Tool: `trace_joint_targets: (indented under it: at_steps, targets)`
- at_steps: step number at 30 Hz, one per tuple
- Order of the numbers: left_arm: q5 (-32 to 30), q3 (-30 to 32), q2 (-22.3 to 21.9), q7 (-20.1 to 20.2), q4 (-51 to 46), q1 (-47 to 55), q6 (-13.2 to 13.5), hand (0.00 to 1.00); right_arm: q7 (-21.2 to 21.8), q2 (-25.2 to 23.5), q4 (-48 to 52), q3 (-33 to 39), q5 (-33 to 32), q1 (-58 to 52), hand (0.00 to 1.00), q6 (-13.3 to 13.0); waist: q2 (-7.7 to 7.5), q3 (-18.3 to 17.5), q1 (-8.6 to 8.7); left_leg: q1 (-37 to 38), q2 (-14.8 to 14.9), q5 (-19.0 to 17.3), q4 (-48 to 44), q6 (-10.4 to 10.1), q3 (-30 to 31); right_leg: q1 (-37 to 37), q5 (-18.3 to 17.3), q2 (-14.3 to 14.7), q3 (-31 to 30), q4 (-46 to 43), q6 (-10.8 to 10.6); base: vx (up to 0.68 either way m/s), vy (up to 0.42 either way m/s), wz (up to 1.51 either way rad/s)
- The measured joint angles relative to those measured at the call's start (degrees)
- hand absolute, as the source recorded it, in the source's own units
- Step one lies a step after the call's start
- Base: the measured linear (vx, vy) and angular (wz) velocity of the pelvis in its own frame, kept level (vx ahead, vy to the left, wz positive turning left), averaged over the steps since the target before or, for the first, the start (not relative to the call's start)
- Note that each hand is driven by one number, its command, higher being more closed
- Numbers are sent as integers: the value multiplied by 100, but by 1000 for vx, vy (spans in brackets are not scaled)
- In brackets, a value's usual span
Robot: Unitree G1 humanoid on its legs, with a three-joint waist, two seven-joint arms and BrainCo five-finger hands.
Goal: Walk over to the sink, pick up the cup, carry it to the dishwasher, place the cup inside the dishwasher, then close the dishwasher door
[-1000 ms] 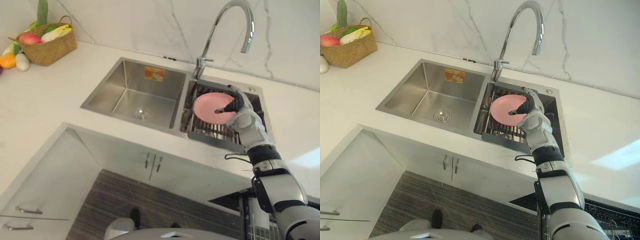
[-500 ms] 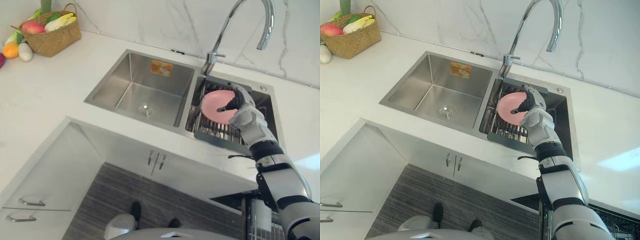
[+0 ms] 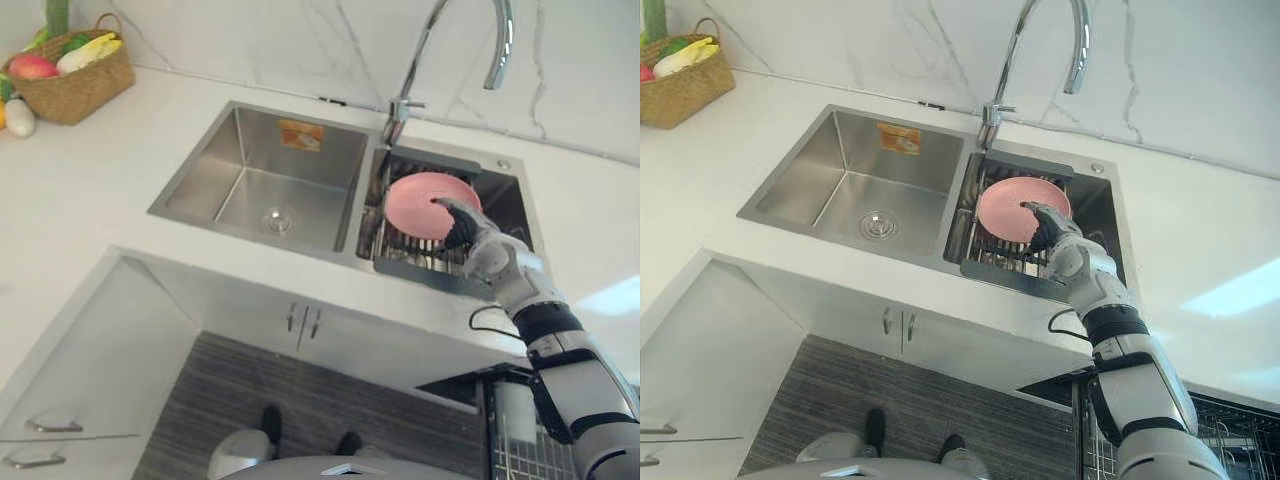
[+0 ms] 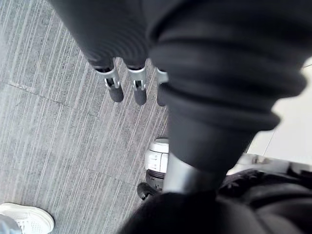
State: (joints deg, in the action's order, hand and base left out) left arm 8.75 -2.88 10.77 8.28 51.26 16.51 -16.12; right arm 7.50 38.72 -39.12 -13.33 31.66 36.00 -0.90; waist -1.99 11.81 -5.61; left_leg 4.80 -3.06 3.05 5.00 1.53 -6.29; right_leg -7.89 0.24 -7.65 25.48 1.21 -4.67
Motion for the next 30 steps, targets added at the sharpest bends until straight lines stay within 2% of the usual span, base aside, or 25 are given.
trace_joint_targets:
  at_steps: [7,12,15,18,24,30]
  targets:
    - [1,-5,22,2,-65,-1,-34,0,522,176,4,-11,26,-9,0,-56,0,0,1,12,8,-15,-1,-17,-5,-6,12,9,-1,2,-28,0,0,0]
    - [1,-15,25,5,-71,-1,-55,0,486,387,12,-190,318,-10,0,-265,0,-1,-2,26,13,-11,-1,-12,-3,-13,11,10,1,-13,-27,0,0,0]
    - [1,-85,46,2,-74,-1,-56,0,431,404,13,-219,600,-12,0,-289,1,-1,-2,27,15,-11,-1,-16,0,-12,11,10,3,-25,-27,0,0,0]
    - [4,-175,71,-23,-85,-4,-50,0,97,404,18,-225,1090,-12,0,-281,1,-1,-9,21,15,-11,-1,-17,2,-8,10,9,4,-30,-26,0,0,0]
    - [11,-186,79,-39,-87,-6,-19,0,-523,404,25,-231,1604,-83,0,-205,1,-1,-44,-33,13,-12,-1,-17,21,10,-13,8,23,-28,-10,0,1,1]
    - [118,-196,81,-57,-70,-49,-9,0,-999,408,20,-423,1604,-169,0,7,15,21,-43,-247,0,87,-2,64,151,219,4,8,92,-58,-14,28,2,8]
